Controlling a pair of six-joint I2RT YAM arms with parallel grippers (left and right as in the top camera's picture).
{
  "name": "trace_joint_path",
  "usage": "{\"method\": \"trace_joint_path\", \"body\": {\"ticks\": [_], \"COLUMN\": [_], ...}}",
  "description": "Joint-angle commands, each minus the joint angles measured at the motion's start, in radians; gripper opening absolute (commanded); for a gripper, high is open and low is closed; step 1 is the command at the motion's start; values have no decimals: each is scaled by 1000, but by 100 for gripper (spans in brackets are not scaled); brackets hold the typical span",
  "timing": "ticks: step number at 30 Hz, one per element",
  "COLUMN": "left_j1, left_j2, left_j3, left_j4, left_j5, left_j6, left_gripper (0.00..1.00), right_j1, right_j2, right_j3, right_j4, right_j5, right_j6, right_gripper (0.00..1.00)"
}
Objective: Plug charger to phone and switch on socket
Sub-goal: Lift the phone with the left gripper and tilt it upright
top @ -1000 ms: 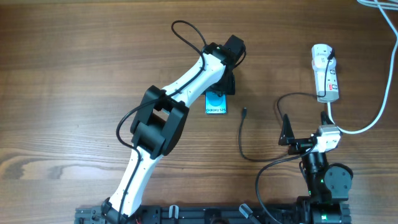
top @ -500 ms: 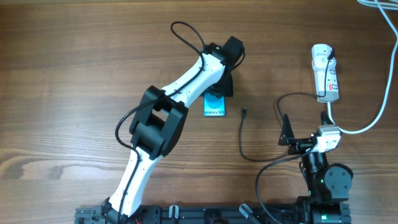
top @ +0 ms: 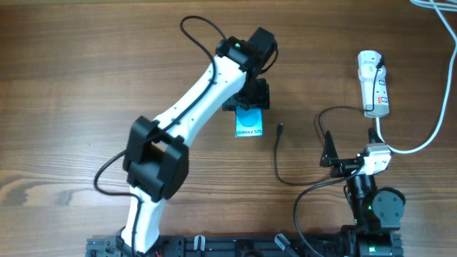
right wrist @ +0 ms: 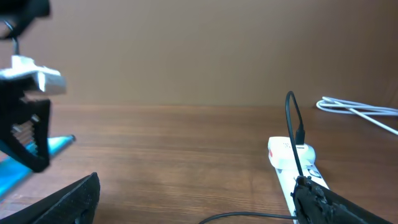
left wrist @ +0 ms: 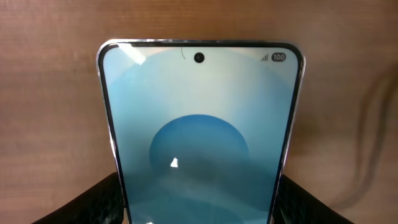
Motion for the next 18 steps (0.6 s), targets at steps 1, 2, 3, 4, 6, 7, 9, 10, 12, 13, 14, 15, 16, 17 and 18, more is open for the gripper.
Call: {"method": "trace_joint_path", "body": {"ticks": [1,2,3,4,6,7,9,10,12,13,14,15,16,17,18], "left_j1": [37,47,56,71,100,115,145,166,201,217,235,254,266,282,295], "left_j2": [-82,-93,-102,-115,-135,-143,-156,-162,-167,-167,-167,-167,-167,-167,-167], "left_j3": [1,1,1,1,1,1,1,1,1,1,1,1,1,1,1], "left_j4": [-39,-44,-47,-48,-50,-50,-50,-50,-50,-50,-50,-50,-50,-50,-50], "left_j5": [219,275,320,400,523,579,668,728,837,897,959,1026,1057,1088,1108], "left_j6": [5,6,6,10,13,13,13,13,12,12,12,12,12,12,12], "left_gripper": [69,68,67,66,65,65,65,65,65,65,65,65,65,65,65], "right_j1": [6,6,6,6,6,6,6,6,6,6,6,6,6,6,6], "right_j2": [-9,-9,-9,-9,-9,-9,-9,-9,-9,-9,-9,-9,-9,-9,-9], "right_j3": [-1,-1,-1,-1,-1,-1,-1,-1,-1,-1,-1,-1,-1,-1,-1], "right_j4": [3,3,3,3,3,3,3,3,3,3,3,3,3,3,3], "right_j5": [13,13,13,13,13,13,13,13,13,13,13,13,13,13,13], "right_j6": [13,13,13,13,12,13,13,12,13,12,13,13,13,12,13], "right_gripper": [100,100,100,100,100,100,100,100,100,100,100,100,100,100,100]}}
